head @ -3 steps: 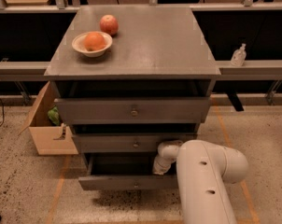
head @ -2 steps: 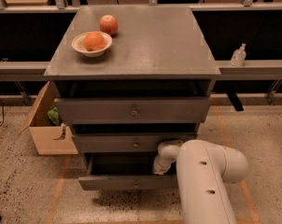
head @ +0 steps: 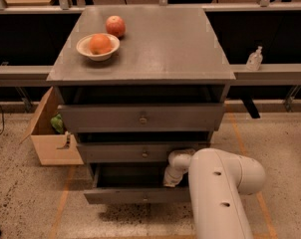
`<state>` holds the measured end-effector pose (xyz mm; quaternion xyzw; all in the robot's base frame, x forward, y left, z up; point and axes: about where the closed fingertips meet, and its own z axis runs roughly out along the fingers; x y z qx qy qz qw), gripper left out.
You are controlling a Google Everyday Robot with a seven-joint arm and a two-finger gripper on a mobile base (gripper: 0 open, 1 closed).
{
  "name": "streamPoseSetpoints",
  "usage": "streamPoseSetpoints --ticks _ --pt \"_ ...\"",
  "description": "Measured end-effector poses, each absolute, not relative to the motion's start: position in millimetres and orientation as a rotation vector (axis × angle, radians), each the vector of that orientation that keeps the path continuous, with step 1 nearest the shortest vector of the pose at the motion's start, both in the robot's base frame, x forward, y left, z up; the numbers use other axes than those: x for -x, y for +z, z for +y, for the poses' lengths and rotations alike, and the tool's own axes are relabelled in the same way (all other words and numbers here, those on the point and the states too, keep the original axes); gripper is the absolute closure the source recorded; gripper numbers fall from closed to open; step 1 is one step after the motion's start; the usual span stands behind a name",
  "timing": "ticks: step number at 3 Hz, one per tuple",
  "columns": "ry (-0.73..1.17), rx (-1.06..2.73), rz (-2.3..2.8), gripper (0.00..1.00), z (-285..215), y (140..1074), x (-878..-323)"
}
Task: Open bottom drawer
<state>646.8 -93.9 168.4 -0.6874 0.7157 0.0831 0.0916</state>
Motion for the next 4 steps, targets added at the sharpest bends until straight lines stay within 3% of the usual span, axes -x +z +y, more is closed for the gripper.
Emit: streamPoseSetpoints --ticks 4 --pt "0.254 2.041 2.142 1.0 -94.5 171.3 -642.3"
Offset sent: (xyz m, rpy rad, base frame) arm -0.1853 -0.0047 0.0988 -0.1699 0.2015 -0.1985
